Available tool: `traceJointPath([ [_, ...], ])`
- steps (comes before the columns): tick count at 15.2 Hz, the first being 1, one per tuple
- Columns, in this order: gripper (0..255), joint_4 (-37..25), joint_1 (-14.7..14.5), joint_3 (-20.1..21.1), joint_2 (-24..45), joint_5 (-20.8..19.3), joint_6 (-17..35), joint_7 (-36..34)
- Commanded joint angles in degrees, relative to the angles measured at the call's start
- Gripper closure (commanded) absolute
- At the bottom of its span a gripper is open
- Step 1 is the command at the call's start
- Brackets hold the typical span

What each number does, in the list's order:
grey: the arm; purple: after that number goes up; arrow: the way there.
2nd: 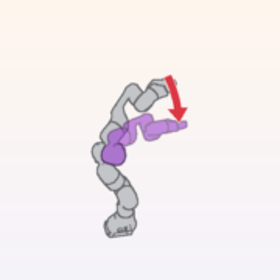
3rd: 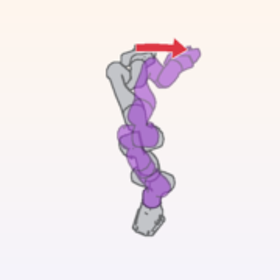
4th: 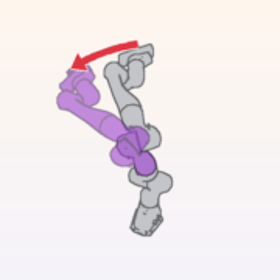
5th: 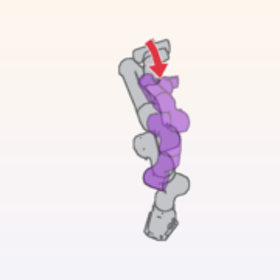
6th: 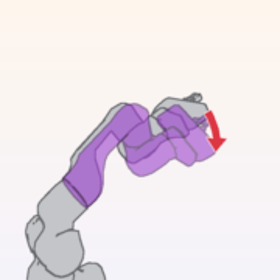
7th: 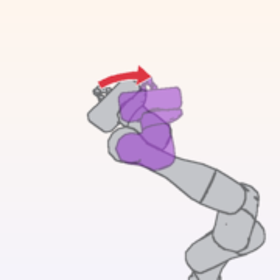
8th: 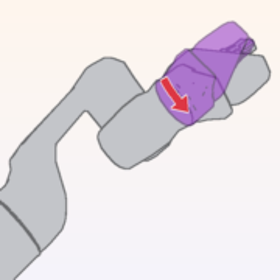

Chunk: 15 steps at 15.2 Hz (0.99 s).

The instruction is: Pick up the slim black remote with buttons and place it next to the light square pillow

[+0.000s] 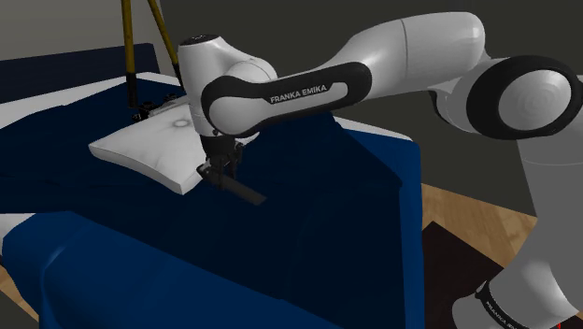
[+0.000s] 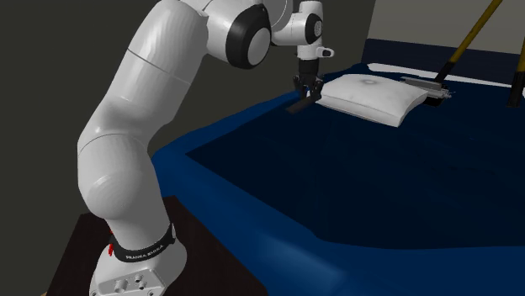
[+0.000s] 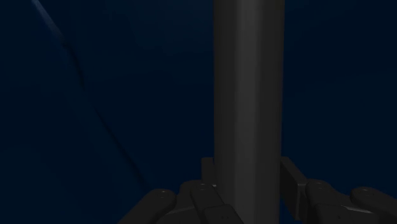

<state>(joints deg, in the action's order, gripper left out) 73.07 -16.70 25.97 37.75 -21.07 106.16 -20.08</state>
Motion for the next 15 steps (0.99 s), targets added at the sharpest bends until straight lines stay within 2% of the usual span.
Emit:
traceJointPath([
  [1,255,1.0,0.1,-0.1,0.3,-0.2,1.3,-0.2],
  [11,255,4.9,0.2,-0.9,2.7,-1.5,7.3,-1.5],
  [15,255,4.9,0.2,-0.9,2.7,-1.5,7.4,-1.5],
])
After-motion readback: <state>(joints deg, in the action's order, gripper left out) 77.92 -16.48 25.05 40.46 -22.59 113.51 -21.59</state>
